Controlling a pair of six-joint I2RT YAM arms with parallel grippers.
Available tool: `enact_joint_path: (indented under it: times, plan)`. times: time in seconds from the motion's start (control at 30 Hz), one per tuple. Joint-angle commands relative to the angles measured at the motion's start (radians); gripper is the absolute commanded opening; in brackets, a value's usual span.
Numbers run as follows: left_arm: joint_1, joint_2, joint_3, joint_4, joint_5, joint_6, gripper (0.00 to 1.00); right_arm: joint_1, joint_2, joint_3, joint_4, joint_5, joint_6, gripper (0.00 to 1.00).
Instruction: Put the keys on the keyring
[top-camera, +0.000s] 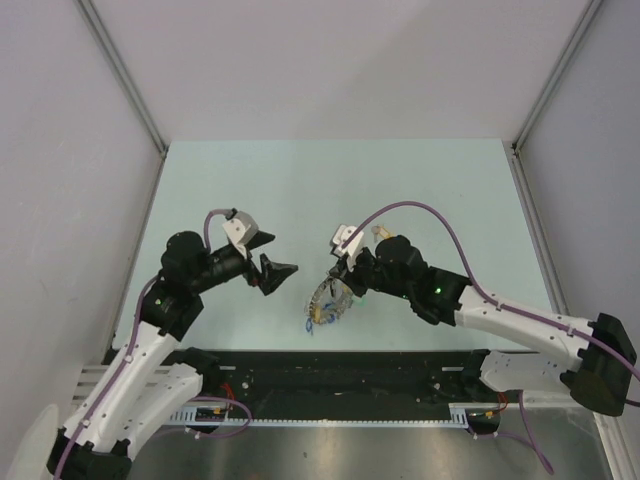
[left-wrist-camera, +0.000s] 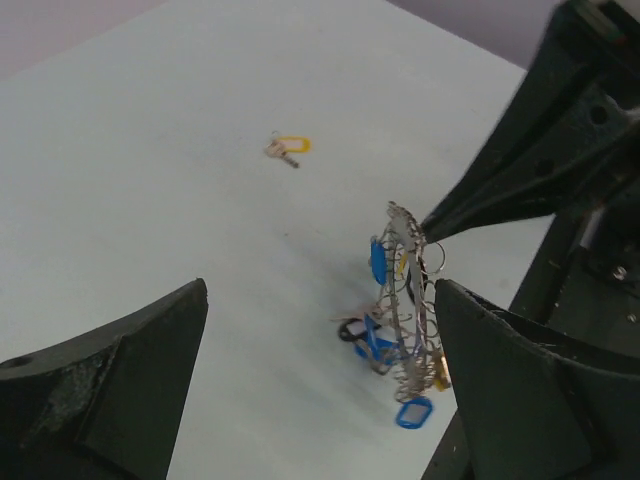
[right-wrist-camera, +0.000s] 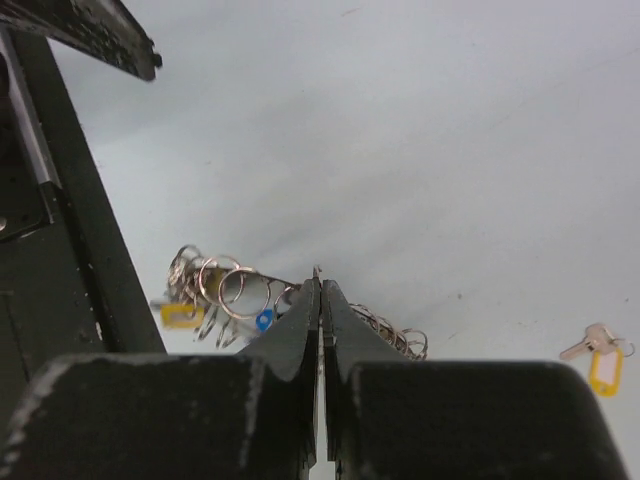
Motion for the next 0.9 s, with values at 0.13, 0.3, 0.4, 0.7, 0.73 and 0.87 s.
enact_joint_path:
  times: [0.13, 0.3, 0.4, 0.7, 0.73, 0.87]
  plan:
    - [-0.096, 0.135, 0.176, 0.103, 0.288, 0.258, 0.94, -0.025, -0.152, 0.123, -0.15, -0.115, -0.152, 0.0]
    - [-0.168, 0.288, 0.246, 0.073, 0.317, 0.335, 0.83, -0.063, -0.187, 0.148, -0.201, -0.156, -0.167, 0.0]
    - [-0.186, 0.353, 0.268, 0.054, 0.35, 0.367, 0.73, -0.083, -0.189, 0.152, -0.206, -0.181, -0.172, 0.0]
    - [-0.226, 0.407, 0.178, 0.166, 0.365, 0.338, 0.45, -0.114, -0.135, 0.151, -0.184, -0.247, -0.166, 0.0]
    - [-0.228, 0.417, 0.173, 0.169, 0.364, 0.337, 0.44, -0.116, -0.131, 0.151, -0.18, -0.25, -0.164, 0.0]
    - [-0.238, 0.442, 0.167, 0.171, 0.368, 0.337, 0.4, -0.119, -0.12, 0.151, -0.172, -0.265, -0.161, 0.0]
